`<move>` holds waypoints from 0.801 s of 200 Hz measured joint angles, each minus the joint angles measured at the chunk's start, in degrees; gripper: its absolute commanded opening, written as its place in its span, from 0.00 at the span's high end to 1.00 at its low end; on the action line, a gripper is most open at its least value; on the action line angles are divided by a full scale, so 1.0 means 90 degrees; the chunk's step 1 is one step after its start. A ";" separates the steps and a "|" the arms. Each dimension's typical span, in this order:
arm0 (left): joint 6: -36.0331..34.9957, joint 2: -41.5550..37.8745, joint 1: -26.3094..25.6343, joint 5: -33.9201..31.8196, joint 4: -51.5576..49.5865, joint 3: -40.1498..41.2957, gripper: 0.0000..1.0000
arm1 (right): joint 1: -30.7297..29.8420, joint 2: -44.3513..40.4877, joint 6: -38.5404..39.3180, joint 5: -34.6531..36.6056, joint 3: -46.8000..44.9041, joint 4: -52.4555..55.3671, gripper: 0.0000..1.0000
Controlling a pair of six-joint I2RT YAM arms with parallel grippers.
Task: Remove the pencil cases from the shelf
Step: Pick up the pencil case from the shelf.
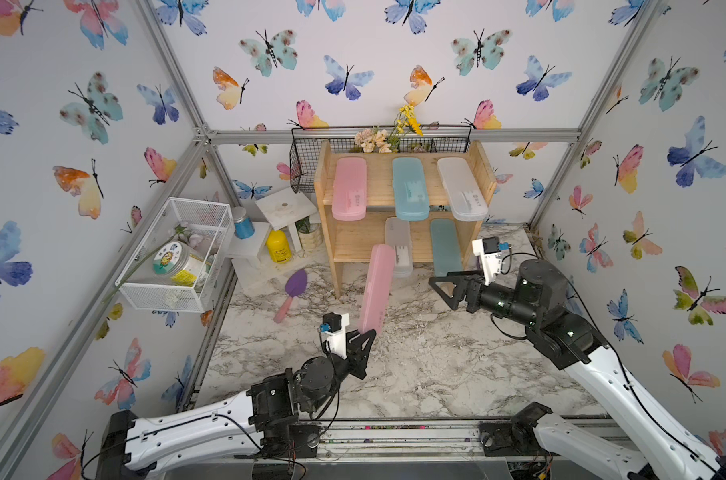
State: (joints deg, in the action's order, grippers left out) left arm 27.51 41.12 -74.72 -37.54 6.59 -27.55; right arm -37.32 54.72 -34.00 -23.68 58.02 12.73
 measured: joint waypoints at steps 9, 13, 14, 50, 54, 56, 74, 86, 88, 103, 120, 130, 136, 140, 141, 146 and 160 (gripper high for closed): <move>-0.0129 0.0359 -0.0146 -0.0267 0.0034 -0.0187 1.00 | -0.0374 0.0141 -0.0092 0.0129 -0.0022 -0.0097 0.01; -0.0180 0.0486 -0.0194 -0.0350 0.0058 -0.0240 1.00 | -0.0561 0.0228 -0.0124 0.0206 -0.0022 -0.0141 0.01; -0.0180 0.0486 -0.0194 -0.0350 0.0058 -0.0240 1.00 | -0.0585 0.0240 -0.0126 0.0214 -0.0022 -0.0146 0.01; -0.0423 0.0583 -0.0335 -0.0707 0.0384 -0.0236 1.00 | -0.1061 0.0644 -0.0328 0.0546 -0.0022 -0.0498 0.01; -0.0442 0.0508 -0.0338 -0.0729 0.0437 -0.0202 1.00 | -0.1088 0.0682 -0.0345 0.0576 -0.0019 -0.0529 0.01; -0.0447 0.0488 -0.0338 -0.0733 0.0449 -0.0192 1.00 | -0.1098 0.0704 -0.0345 0.0607 -0.0019 -0.0546 0.01; -0.0466 0.0253 -0.0374 -0.0862 0.0583 -0.0097 1.00 | -0.1251 0.0947 -0.0374 0.0777 -0.0019 -0.0687 0.01; -0.0469 0.0182 -0.0415 -0.0935 0.0661 -0.0078 1.00 | -0.1343 0.1144 -0.0415 0.0831 -0.0019 -0.0804 0.01; -0.0469 0.0182 -0.0415 -0.0935 0.0661 -0.0078 1.00 | -0.1358 0.1173 -0.0423 0.0835 -0.0019 -0.0828 0.01; -0.0466 0.0168 -0.0464 -0.0979 0.0726 -0.0075 1.00 | -0.1421 0.1389 -0.0461 0.0843 -0.0019 -0.1008 0.01; -0.0466 0.0168 -0.0491 -0.0981 0.0753 -0.0056 1.00 | -0.1450 0.1588 -0.0498 0.0840 -0.0019 -0.1212 0.01; -0.0464 0.0168 -0.0498 -0.0981 0.0775 -0.0029 1.00 | -0.1467 0.1700 -0.0505 0.0835 0.0000 -0.1328 0.01; -0.0464 0.0168 -0.0498 -0.0981 0.0784 -0.0010 1.00 | -0.1481 0.1768 -0.0508 0.0835 0.0053 -0.1350 0.01; -0.0457 0.0168 -0.0498 -0.0984 0.0797 0.0005 1.00 | -0.1484 0.1817 -0.0508 0.0828 0.0097 -0.1358 0.01; -0.0457 0.0168 -0.0498 -0.0986 0.0799 0.0007 1.00 | -0.1484 0.1831 -0.0505 0.0828 0.0109 -0.1367 0.01; -0.0454 0.0165 -0.0498 -0.0988 0.0804 0.0024 1.00 | -0.1489 0.1906 -0.0505 0.0826 0.0189 -0.1375 0.01; -0.0435 0.0129 -0.0498 -0.1008 0.0828 0.0087 1.00 | -0.1491 0.2086 -0.0500 0.0816 0.0389 -0.1457 0.01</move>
State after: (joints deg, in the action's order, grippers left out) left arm 23.59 42.28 -79.20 -46.61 14.04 -26.76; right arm -50.74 73.49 -38.50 -16.34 61.52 -0.38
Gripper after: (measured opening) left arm 0.207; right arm 0.992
